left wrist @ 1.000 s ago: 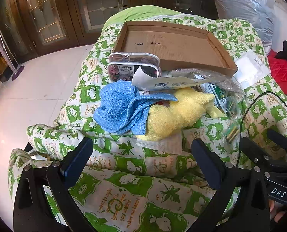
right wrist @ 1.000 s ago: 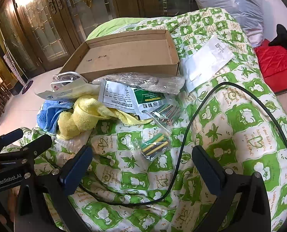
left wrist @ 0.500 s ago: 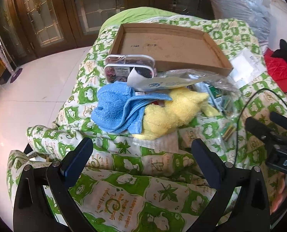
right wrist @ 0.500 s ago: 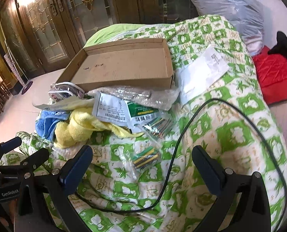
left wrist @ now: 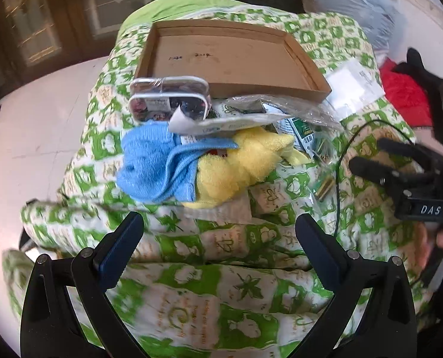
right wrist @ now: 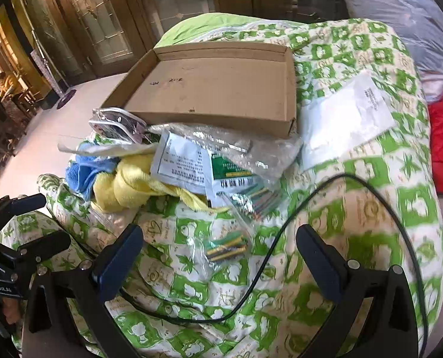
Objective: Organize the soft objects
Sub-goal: 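Reach both tools toward the pile of items beside the cardboard box, then grasp the yellow towel with left tool while right tool grasps clear plastic bag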
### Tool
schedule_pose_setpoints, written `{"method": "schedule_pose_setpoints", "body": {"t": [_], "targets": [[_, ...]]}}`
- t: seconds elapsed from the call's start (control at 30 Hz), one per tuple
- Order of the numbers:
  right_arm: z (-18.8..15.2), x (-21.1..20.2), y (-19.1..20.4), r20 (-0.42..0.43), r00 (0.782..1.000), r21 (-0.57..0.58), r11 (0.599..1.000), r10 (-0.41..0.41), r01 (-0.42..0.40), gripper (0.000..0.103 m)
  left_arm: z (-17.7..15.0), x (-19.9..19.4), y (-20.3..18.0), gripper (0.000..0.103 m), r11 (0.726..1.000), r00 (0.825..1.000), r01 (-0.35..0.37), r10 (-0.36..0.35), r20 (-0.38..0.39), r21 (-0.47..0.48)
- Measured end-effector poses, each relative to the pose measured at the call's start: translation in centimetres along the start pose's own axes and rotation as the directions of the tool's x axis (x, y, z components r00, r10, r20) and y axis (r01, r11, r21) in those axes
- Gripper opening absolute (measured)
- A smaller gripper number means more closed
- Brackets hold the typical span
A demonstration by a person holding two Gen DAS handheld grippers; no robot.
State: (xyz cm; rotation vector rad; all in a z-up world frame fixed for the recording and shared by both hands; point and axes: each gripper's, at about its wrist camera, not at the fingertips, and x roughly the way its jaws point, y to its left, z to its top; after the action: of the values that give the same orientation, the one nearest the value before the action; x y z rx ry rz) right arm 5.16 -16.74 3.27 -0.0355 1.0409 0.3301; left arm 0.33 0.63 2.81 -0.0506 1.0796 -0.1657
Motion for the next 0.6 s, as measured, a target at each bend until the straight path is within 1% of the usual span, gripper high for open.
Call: {"method": "schedule_pose_setpoints", "body": {"t": [0.07,0.13,0.2,0.27,0.3,0.33,0.37,0.47,0.53,0.6], "targets": [[0.3,-0.2,0.3,0.041,0.999,-0.046,0.999,-0.017,0.019,0.103,0.8,0.2,-0.1,0.103,0.999,1.000,0.011,-0.010,-0.023,0.035],[0.5,0.3,0.8,0.056,0.998,-0.077,0.997,-0.027,0.032,0.103,1.6,0.8,-0.5,0.103,0.996,0.997,0.048,-0.044,-0.057,0.072],[0.5,1.3,0.8,0.026,1.000,-0.072,0.997,-0.002,0.004,0.103,2.5,1.7,-0.7,0.103,0.993,0.993,0.086,-0.078,-0.093,0.082],[0.4,2.4,0.6,-0.030,0.999,-0.038,0.999,0.031,-0.033,0.102,3.2,2.5,-1.1,0.102,0.989,0.986,0.126,-0.116,-0.120,0.079],[0.4,2.6,0.4,-0.045,0.998,-0.029,0.999,0.034,-0.036,0.102,3.4,2.7,-1.4,0.102,0.986,0.983,0.144,-0.133,-0.126,0.082],[0.5,2.7,0.1,-0.058,0.998,-0.022,0.999,0.034,-0.035,0.102,3.6,3.1,-1.9,0.098,0.984,0.982,0.153,-0.141,-0.128,0.095],[0.5,2.6,-0.2,-0.066,0.997,-0.014,0.999,0.034,-0.035,0.101,3.8,3.3,-2.5,0.095,0.982,0.983,0.154,-0.141,-0.121,0.111],[1.2,1.6,-1.5,-0.064,0.997,0.013,0.999,0.049,-0.048,0.100,4.1,4.6,-3.9,0.094,0.972,0.981,0.161,-0.137,-0.140,0.171],[1.7,1.1,-2.4,-0.065,0.997,0.029,0.998,0.050,-0.048,0.100,4.1,5.9,-4.7,0.093,0.966,0.981,0.141,-0.106,-0.162,0.219],[2.0,0.9,-3.0,-0.058,0.997,0.040,0.998,0.046,-0.044,0.100,4.3,7.4,-5.0,0.090,0.961,0.978,0.131,-0.085,-0.189,0.243]]}}
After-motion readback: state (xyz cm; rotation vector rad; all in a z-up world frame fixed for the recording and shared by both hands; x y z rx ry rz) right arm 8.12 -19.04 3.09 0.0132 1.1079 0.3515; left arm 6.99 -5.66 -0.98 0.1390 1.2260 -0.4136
